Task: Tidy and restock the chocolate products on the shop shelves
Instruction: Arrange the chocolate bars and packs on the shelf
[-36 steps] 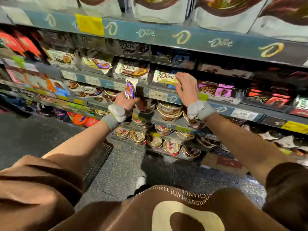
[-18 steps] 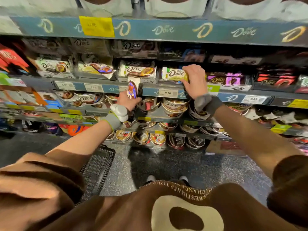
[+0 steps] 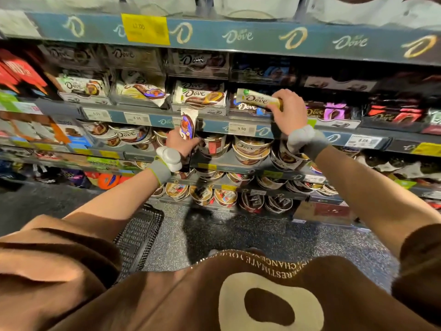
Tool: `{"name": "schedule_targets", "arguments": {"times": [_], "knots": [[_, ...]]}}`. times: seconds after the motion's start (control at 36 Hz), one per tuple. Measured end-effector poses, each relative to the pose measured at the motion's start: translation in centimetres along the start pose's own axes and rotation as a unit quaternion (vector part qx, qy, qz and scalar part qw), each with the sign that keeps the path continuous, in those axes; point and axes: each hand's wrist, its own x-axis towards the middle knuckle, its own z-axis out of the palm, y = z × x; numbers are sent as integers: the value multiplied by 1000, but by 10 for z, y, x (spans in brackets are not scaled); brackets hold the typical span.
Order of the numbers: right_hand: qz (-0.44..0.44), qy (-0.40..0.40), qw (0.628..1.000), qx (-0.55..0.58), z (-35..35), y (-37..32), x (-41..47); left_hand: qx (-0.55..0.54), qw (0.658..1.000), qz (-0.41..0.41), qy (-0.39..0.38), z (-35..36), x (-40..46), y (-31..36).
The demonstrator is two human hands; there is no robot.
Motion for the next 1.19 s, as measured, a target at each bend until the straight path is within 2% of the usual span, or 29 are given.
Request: {"name": "schedule_targets", "arguments": {"times": [0.14, 0.25, 0.31, 0.36, 0.44, 0.53, 0.67, 0.75, 0.83, 0.97, 1.08, 1.19], "knots": [[32, 76, 994, 74, -9, 0, -13, 4, 1000, -1, 4, 3, -2, 2], [47, 80, 991, 93, -14, 10, -26, 5, 1000, 13, -15, 4, -4, 3], [51, 77, 991, 100, -14, 13, -32, -11, 999, 20, -45, 1, -7, 5], [54, 68, 991, 103, -15, 13, -38, -80, 992, -3, -97, -1, -13, 9], [65, 55, 988, 129, -11, 11, -47, -239, 949, -96, -182, -4, -18, 11], [73, 46, 986, 145, -7, 9, -50, -300, 912, -128, -248, -6, -21, 13], [73, 42, 985, 152, -1, 9, -53, -387, 868, -145, -275, -8, -28, 19], [66, 33, 986, 152, -1, 11, -58, -396, 858, -160, -284, -8, -28, 19], [68, 13, 986, 154, 2, 11, -63, -362, 872, -157, -289, -9, -32, 23], [78, 1, 978, 194, 1, 9, -72, -288, 918, -113, -249, -8, -45, 36], [115, -7, 969, 218, -3, 12, -80, -266, 922, -68, -271, 6, -58, 51], [109, -3, 971, 211, -5, 15, -82, -252, 931, -44, -261, 1, -68, 64]]}}
